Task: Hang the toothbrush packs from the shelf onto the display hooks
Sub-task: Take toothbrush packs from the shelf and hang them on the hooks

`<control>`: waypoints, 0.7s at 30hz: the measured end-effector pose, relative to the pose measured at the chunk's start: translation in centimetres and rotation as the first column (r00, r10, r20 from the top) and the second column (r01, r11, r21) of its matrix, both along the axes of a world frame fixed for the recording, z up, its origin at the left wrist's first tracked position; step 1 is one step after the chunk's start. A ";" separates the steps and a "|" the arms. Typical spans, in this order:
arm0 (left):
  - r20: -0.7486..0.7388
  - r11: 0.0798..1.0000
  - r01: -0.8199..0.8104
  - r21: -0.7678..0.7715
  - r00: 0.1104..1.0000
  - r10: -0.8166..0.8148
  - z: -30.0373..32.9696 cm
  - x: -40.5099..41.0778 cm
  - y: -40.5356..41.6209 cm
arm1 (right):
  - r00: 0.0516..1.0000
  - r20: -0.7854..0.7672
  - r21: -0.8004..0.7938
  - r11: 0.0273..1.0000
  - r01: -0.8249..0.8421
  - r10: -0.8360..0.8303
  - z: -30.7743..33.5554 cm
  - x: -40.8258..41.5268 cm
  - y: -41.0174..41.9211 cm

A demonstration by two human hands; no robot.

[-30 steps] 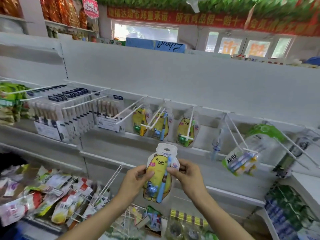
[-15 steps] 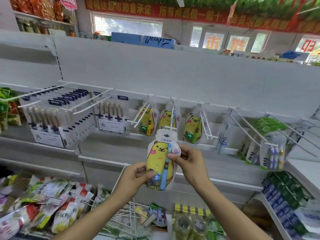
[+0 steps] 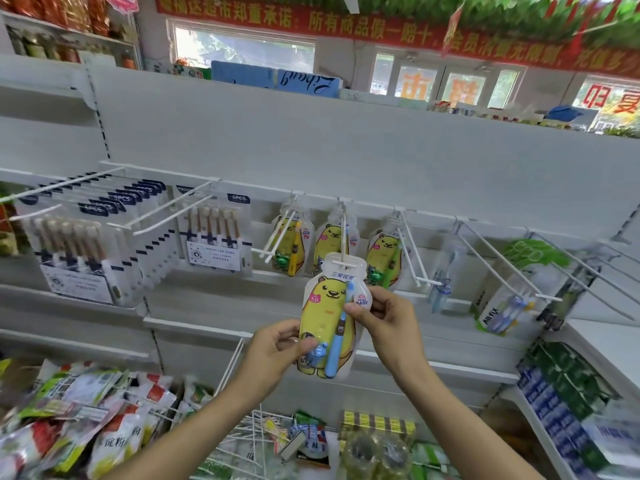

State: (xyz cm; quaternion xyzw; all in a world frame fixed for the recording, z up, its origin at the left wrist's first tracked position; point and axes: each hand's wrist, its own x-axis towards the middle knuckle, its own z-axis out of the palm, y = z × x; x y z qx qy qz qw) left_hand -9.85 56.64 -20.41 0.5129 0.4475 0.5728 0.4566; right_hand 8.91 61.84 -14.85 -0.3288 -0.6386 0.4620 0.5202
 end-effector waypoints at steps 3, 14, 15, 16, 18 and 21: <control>0.013 1.000 0.003 -0.004 1.000 -0.003 0.0 0.1 0.4 | 1.000 0.021 -0.013 1.000 0.013 -0.013 0.2 -0.1 0.8; -0.015 0.994 -0.088 -0.062 0.996 0.087 -0.5 -0.2 6.7 | 0.972 0.198 -0.044 0.990 0.137 -0.126 0.5 -1.6 6.8; -0.019 0.992 -0.104 -0.074 0.995 0.103 -0.6 -0.3 7.6 | 0.967 0.215 -0.037 0.988 0.151 -0.140 0.5 -1.8 7.6; -0.024 0.990 -0.117 -0.084 0.993 0.115 -0.8 -0.4 8.5 | 0.964 0.223 -0.030 0.987 0.156 -0.146 0.6 -1.9 8.3; -0.038 0.986 -0.135 -0.102 0.991 0.132 -0.7 -0.5 10.3 | 0.964 0.215 -0.038 0.985 0.165 -0.154 0.7 -2.1 9.7; -0.058 0.984 -0.141 -0.106 0.989 0.136 -0.7 -0.6 12.6 | 0.960 0.216 -0.057 0.979 0.195 -0.179 1.0 -2.6 12.0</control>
